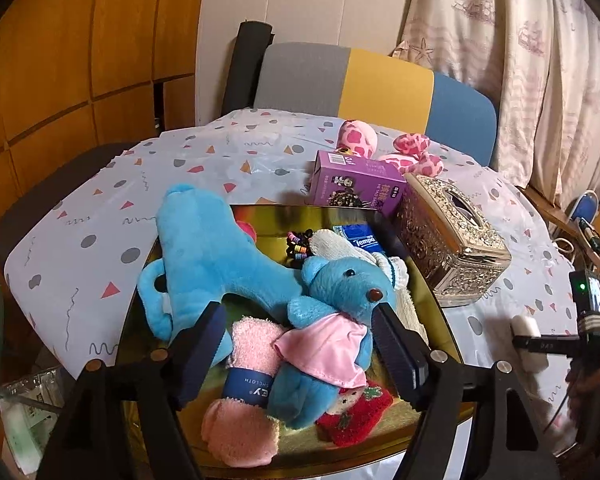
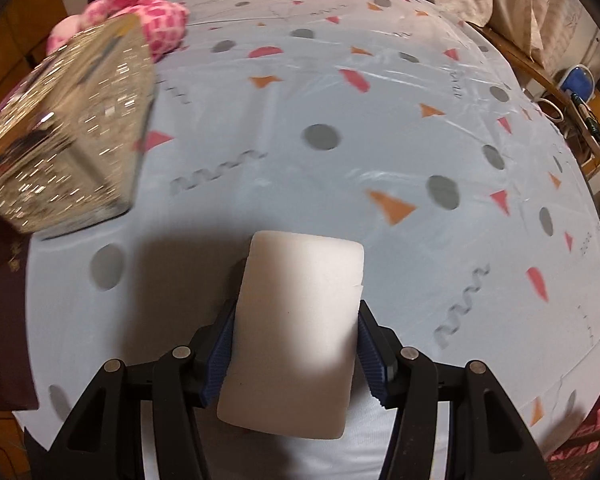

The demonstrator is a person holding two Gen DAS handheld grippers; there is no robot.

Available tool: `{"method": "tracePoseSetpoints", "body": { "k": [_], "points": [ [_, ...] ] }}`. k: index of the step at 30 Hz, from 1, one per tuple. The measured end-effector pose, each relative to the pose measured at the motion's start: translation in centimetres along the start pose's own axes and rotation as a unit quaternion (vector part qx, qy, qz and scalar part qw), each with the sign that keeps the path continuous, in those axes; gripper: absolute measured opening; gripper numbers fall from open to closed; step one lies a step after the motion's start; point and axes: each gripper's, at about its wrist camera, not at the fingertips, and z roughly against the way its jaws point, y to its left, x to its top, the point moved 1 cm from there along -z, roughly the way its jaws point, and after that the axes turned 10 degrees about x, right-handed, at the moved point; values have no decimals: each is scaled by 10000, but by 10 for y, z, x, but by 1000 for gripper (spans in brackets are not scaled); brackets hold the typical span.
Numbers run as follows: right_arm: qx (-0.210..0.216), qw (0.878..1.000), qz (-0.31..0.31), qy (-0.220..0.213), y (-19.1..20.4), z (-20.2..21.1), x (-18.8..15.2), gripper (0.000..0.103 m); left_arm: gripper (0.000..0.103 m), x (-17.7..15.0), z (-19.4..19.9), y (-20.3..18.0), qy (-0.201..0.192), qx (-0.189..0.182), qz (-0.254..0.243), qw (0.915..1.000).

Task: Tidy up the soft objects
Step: 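Lower the blue bear into the gold tray and open the left tool, then carry the white sponge into the gold tray and open the right tool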

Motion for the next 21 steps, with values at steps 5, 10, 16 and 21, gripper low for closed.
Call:
{"method": "tracePoseSetpoints", "body": {
  "k": [5, 10, 16, 21],
  "points": [
    [238, 9996, 136, -74, 25, 5, -17, 56, 84, -2, 2, 4, -11, 30, 71, 10000],
    [578, 9976, 182, -335, 51, 22, -27, 55, 90, -5, 2, 12, 23, 90, 168, 9998],
    [1317, 9850, 776, -804, 121, 68, -24, 55, 103, -4, 2, 30, 38, 283, 428, 9987],
    [1772, 9682, 1544, -862, 201, 76, -29, 56, 103, -1, 4, 52, 13, 506, 664, 9965]
  ]
}}
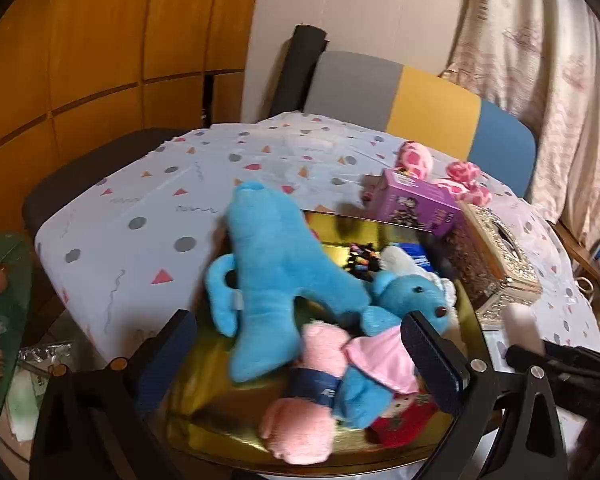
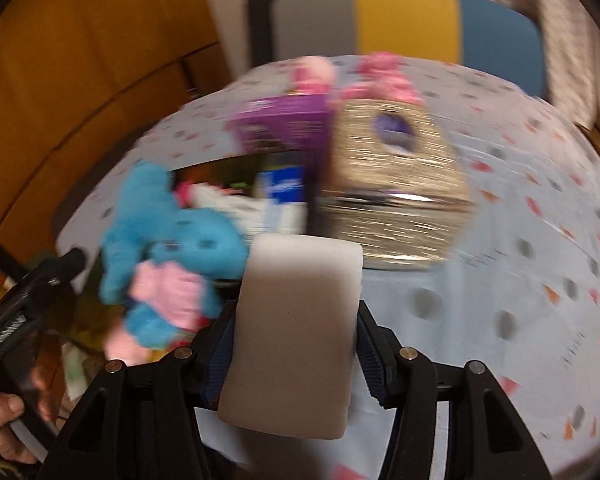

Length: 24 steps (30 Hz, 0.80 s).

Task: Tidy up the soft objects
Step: 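Carry the white sponge into the gold tray and open the right tool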

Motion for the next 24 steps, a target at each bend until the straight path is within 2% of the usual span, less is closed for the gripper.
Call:
{"method": "tracePoseSetpoints", "body": {
  "k": [3, 7, 11, 16, 18, 20, 24],
  "points": [
    [29, 9992, 334, 218, 24, -28, 3, 56, 103, 0, -1, 9, 21, 85, 78, 9999],
    [-37, 9966, 487, 657, 37, -59, -1, 56, 103, 0, -5, 14, 85, 241, 104, 9996],
    [-208, 9944, 721, 747, 40, -70, -5, 59, 103, 0, -4, 10, 36, 317, 36, 9995],
    [-73, 9956, 685, 643, 33, -62, -11, 61, 103, 2, 3, 1, -77, 301, -59, 9995],
    [37, 9960, 663, 592, 32, -59, -13, 67, 103, 1, 5, -2, -85, 246, -66, 9996],
    [51, 9966, 700, 420, 34, -52, -16, 75, 103, 1, 6, -5, -76, 215, -62, 9997],
    [71, 9984, 564, -61, 31, -26, -24, 77, 103, -2, 8, -14, -35, 191, -123, 9997]
  ]
}}
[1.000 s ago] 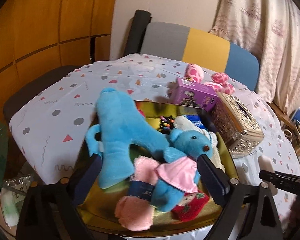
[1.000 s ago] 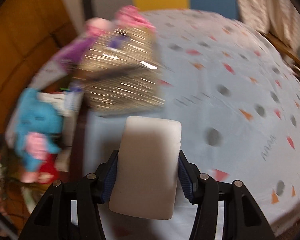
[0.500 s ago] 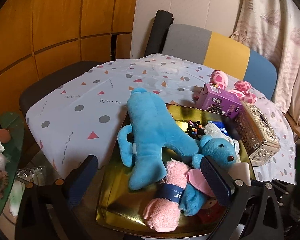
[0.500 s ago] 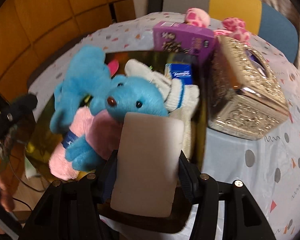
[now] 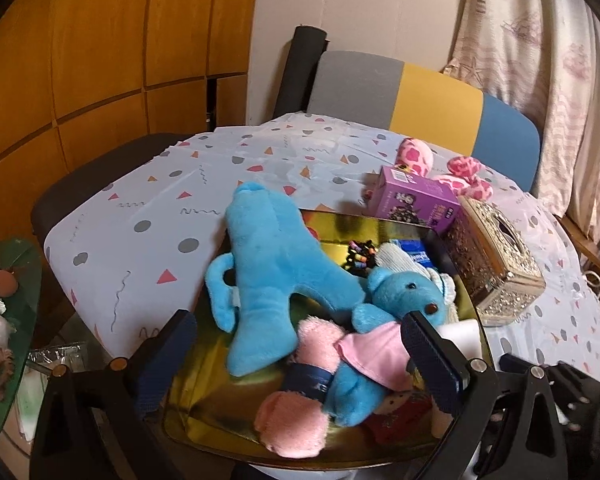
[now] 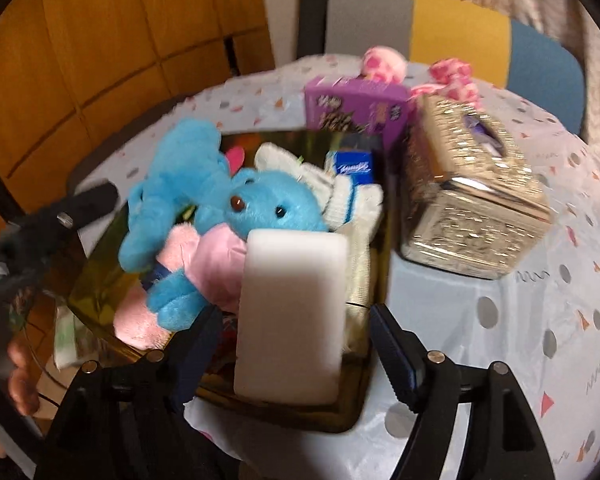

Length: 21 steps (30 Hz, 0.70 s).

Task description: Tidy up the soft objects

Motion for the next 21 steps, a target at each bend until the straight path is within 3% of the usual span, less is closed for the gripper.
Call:
{"method": "tracePoseSetpoints", "body": {
  "k": [2, 12, 21],
  "points": [
    [-68, 9996, -157, -220, -5, 13, -3, 77, 103, -2, 2, -6, 3, -9, -87, 10000],
    [-1207, 9838, -881, -987, -38, 56, -20, 77, 103, -24, 25, -47, -126, -263, -492, 9984],
    [-1357, 9800, -1007, -1046, -52, 63, -29, 77, 103, -35, 34, -72, -235, -287, -822, 9959]
  ]
}}
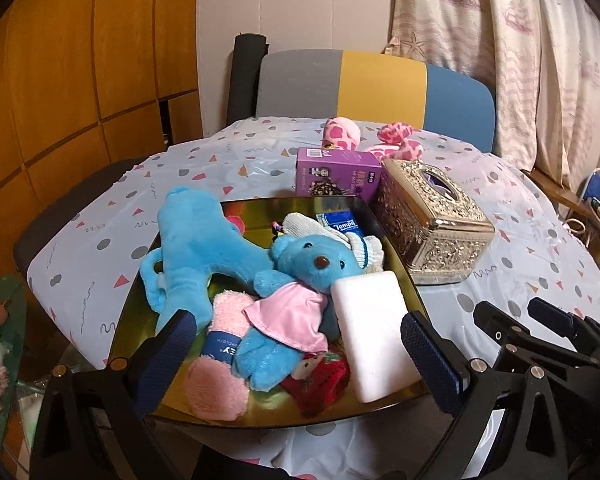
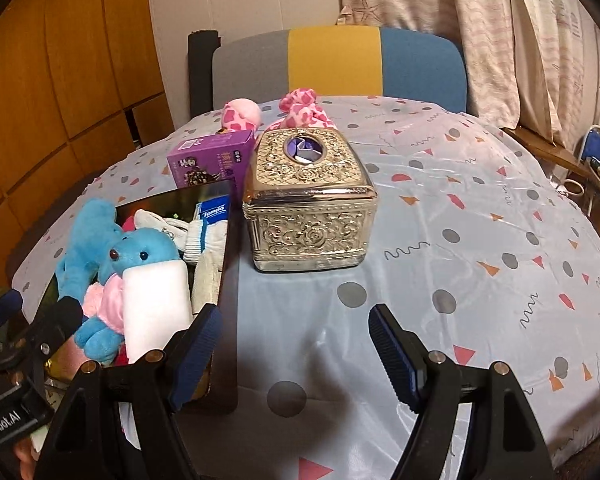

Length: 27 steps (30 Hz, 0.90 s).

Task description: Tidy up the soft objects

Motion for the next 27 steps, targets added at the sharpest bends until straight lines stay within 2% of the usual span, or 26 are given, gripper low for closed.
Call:
{"method": "tracePoseSetpoints", "body": {
  "k": [27],
  "points": [
    [15, 9999, 98, 20, 8, 1, -1, 77, 103, -3, -1, 2, 87, 15, 34, 10000]
  ]
}}
